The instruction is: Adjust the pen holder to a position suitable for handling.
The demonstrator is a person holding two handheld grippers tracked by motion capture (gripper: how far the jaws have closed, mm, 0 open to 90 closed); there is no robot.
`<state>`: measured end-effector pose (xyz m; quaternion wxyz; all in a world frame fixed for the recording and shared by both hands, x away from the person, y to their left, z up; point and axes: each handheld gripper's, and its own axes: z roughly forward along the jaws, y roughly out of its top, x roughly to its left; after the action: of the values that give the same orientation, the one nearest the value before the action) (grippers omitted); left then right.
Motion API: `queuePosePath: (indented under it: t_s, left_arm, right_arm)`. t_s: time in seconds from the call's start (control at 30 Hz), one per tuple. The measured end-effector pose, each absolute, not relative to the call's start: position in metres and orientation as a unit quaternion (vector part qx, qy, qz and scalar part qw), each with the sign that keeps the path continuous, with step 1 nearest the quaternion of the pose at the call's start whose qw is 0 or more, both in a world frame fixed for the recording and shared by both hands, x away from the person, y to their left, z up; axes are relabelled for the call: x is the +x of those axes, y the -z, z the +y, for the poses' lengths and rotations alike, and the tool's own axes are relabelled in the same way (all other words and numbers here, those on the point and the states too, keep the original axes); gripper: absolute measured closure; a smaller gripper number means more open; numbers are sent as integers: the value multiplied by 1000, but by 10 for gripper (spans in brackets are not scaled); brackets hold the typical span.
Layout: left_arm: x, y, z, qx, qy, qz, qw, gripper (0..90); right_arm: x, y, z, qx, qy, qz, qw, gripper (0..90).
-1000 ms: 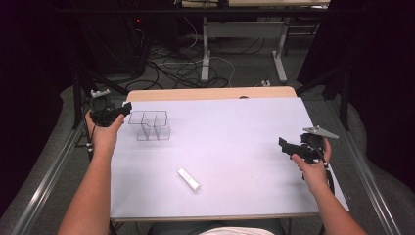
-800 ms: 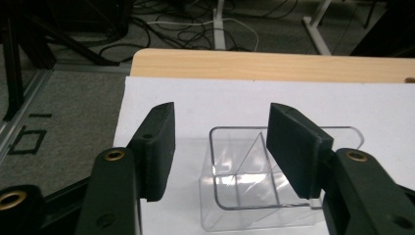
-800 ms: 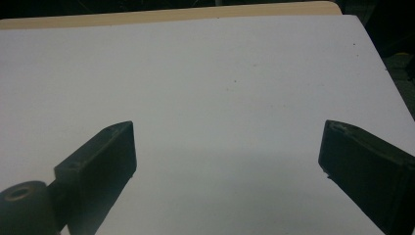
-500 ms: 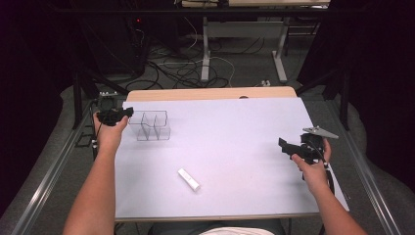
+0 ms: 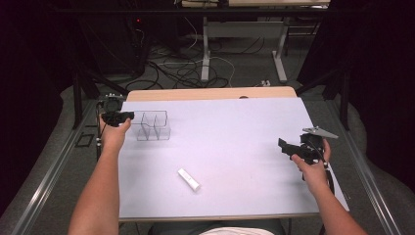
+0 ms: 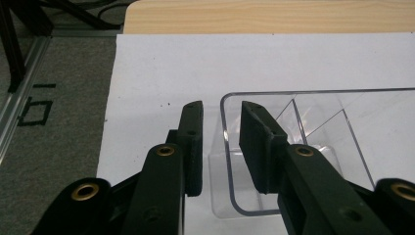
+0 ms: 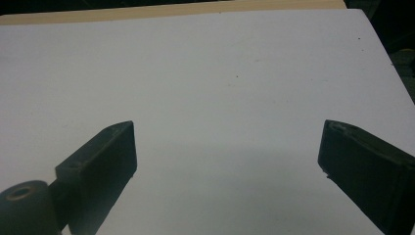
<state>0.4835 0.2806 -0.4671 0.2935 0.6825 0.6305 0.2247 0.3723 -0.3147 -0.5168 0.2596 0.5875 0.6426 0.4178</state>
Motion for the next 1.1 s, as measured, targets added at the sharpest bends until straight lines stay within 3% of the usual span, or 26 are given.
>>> queuePosePath:
  t_s: [0.67, 1.1]
  left_arm:
    - [489, 475, 271, 688, -236, 634, 263, 863]
    - [486, 474, 273, 666, -221, 658, 274, 884]
  right_arm:
    - [373, 519, -314, 588, -416, 646, 253, 69]
    - [373, 519, -313, 587, -415, 648, 252, 69]
